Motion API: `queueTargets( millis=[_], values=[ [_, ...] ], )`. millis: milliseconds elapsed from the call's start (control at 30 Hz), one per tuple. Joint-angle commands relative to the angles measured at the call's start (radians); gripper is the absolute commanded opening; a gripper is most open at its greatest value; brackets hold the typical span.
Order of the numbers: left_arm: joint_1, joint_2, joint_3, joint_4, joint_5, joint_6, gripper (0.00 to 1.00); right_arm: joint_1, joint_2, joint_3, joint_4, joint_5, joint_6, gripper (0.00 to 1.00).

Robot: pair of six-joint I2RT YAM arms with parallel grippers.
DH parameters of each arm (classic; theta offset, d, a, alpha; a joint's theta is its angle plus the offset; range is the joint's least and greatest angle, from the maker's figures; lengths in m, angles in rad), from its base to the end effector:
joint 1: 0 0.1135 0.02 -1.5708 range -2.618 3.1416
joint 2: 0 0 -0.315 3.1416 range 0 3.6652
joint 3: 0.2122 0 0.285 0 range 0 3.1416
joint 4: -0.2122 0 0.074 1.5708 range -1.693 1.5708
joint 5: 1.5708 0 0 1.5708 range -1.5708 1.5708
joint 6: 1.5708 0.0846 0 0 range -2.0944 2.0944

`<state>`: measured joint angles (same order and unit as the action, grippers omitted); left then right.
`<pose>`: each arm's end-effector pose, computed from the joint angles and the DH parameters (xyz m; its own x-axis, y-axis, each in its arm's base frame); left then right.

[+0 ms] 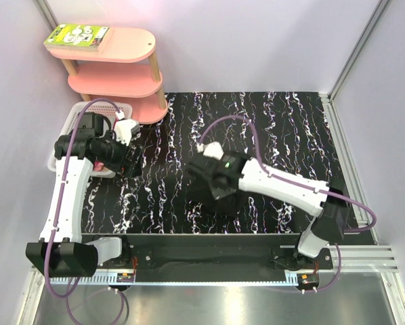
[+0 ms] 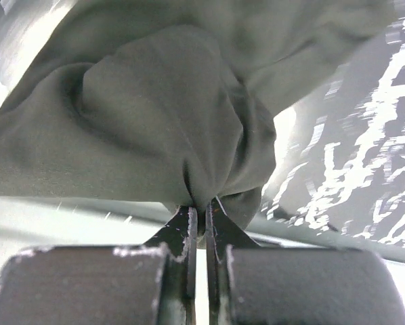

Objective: Fold and stack the t-shirts
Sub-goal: Fold the long partially folded tshirt into a neat square

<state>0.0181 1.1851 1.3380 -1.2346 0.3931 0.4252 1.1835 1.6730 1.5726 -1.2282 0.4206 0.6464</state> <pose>0.2397 -0.0281 0.3728 -0.7367 0.3678 -0.5675 0.5128 0.8509 -0.1142 0.1723 0.3311 0.3118 -0.7795 -0.4553 -0.4302 -0.4243 0.8890 -0.1720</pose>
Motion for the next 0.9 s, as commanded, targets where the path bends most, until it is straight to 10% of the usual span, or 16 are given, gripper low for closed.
queueTargets(
  millis=[0, 467, 700, 867],
  values=[
    [0.003, 0.019, 0.062, 0.003, 0.026, -0.009, 0.98, -0.138, -0.030, 0.021, 0.044, 0.049, -0.103, 0.00],
    [0.003, 0.038, 0.064, 0.004, 0.024, 0.004, 0.98, -0.468, 0.112, -0.072, 0.318, -0.121, -0.277, 0.02],
    [0.003, 0.013, 0.047, -0.008, 0.027, 0.018, 0.98, -0.619, 0.304, 0.021, 0.338, -0.171, -0.339, 0.72],
    [0.003, -0.005, 0.032, -0.023, 0.015, 0.035, 0.98, -0.660, 0.435, 0.213, 0.283, -0.138, -0.375, 0.87]
  ],
)
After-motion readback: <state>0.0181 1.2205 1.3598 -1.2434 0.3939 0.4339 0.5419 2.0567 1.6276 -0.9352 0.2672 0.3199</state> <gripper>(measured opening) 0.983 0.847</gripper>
